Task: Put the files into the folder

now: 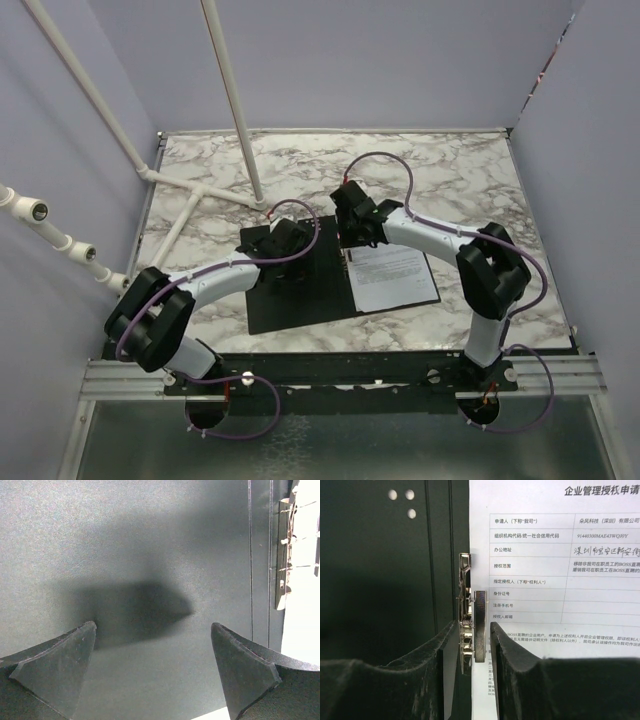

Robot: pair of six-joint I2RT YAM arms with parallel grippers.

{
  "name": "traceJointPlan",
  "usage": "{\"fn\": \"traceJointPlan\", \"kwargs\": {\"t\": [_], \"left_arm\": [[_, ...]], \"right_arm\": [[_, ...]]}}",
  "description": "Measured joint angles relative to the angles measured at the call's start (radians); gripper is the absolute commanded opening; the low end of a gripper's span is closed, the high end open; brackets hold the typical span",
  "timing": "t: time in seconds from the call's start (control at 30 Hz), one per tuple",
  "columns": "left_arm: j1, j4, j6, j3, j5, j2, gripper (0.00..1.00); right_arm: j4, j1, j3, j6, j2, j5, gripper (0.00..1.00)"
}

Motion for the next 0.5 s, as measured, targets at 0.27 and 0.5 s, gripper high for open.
{"fn": "traceJointPlan", "kwargs": {"t": [0.27,0.5], "left_arm": [[0.0,0.043,-0.011,-0.005,-0.02,0.021,0.99],[0.0,0.069,-0.016,-0.006,-0.042,0.032,0.99]], "right_arm": [[0.013,0.0,-0.012,0.0,-0.035,0.0,0.3],[0.023,0.0,-0.016,0.003,-0.016,0.0,0.26]]}}
